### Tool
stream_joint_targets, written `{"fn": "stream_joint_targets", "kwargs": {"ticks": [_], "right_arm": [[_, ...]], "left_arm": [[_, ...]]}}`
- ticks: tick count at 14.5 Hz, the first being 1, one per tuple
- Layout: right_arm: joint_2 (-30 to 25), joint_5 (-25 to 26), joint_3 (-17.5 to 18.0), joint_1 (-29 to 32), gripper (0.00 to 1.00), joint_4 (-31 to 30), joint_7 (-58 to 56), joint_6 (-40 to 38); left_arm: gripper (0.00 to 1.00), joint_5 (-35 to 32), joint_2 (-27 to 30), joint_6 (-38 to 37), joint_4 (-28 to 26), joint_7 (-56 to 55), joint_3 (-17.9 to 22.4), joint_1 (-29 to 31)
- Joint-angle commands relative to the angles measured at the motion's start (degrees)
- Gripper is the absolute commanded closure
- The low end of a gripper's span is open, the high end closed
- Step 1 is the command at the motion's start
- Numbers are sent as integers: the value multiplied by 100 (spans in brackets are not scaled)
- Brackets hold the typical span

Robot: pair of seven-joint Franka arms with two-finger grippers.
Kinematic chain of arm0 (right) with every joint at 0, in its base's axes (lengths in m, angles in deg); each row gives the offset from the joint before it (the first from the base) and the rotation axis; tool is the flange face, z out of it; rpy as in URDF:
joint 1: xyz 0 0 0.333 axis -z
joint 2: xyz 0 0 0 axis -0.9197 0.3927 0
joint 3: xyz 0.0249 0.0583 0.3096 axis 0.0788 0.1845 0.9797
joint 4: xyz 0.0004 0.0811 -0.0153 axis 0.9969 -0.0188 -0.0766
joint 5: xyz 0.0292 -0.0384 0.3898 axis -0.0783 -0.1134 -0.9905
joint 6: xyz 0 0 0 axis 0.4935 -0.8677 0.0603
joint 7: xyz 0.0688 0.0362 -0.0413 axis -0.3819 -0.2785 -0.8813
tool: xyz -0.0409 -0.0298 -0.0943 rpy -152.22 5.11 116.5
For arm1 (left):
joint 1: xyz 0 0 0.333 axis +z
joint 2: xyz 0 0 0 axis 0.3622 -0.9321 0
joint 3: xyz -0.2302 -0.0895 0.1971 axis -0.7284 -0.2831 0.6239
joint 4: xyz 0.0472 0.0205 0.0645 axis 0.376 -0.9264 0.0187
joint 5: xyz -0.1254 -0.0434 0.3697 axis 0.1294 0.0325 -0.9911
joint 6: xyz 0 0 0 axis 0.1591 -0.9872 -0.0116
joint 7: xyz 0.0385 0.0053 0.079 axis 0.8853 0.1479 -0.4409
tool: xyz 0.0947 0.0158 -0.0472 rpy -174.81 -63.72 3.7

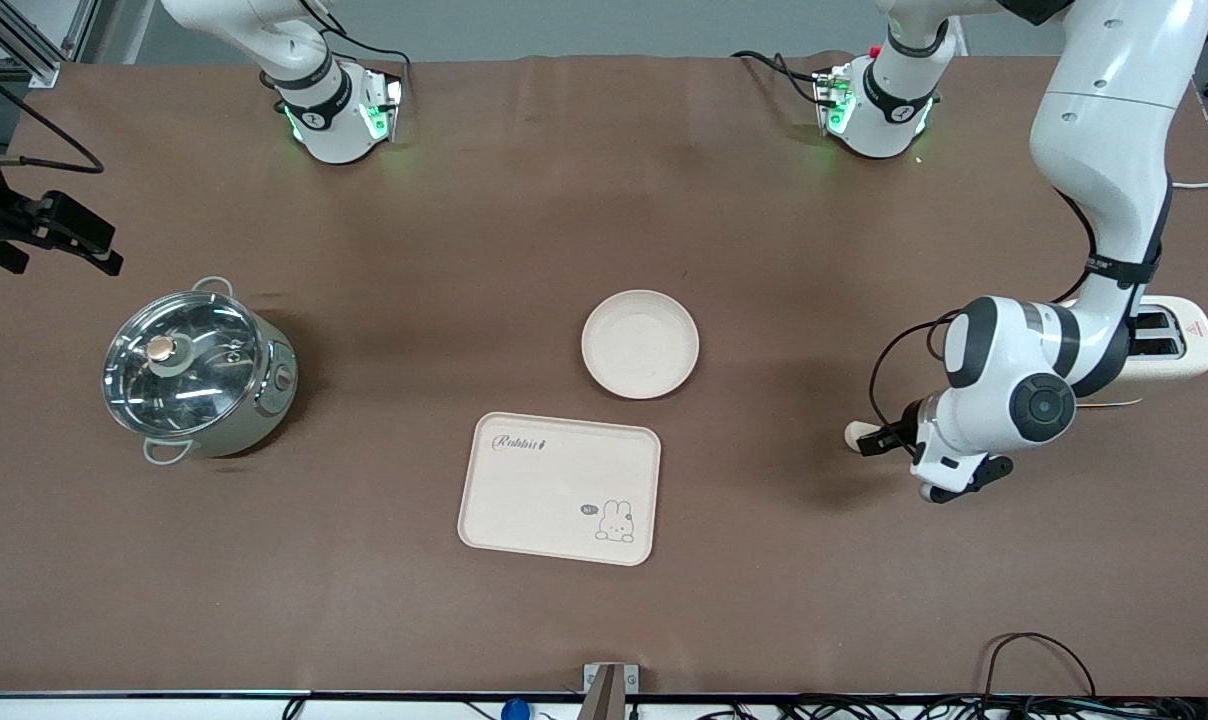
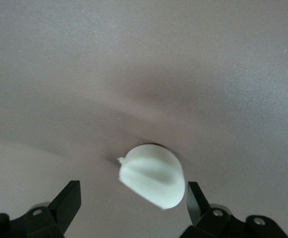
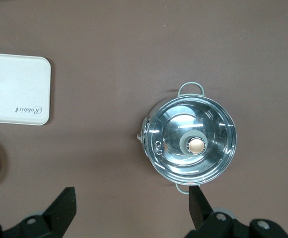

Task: Place bun in plate and plate on tray
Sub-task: 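Close the left gripper on the white bun and lift it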

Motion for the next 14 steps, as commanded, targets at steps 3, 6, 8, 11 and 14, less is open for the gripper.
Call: {"fn": "stream_joint_targets", "kwargs": {"ticks": [3,6,8,11,14], "right_arm": [[-53,-116,-4,42,0,-84,38,36],[-53,-116,-5,42,12,-101,20,27],[-53,-116,-22,86,34,-101,-93,35],[-53,-125,-13,174,76,-101,-296,44],[-53,-134,-22,174,98,-101,-226,44]], "left_arm": [[13,-65,-293,446,12,-216,-8,-31],[25,-74,-337,446,21,-216,-8,-40],[40,-74,-337,446,21,-216,-17,-40],[59,-74,-346,446,21,-216,-17,-136],[68,-65,-285,411,21,-374,-61,-180]]}}
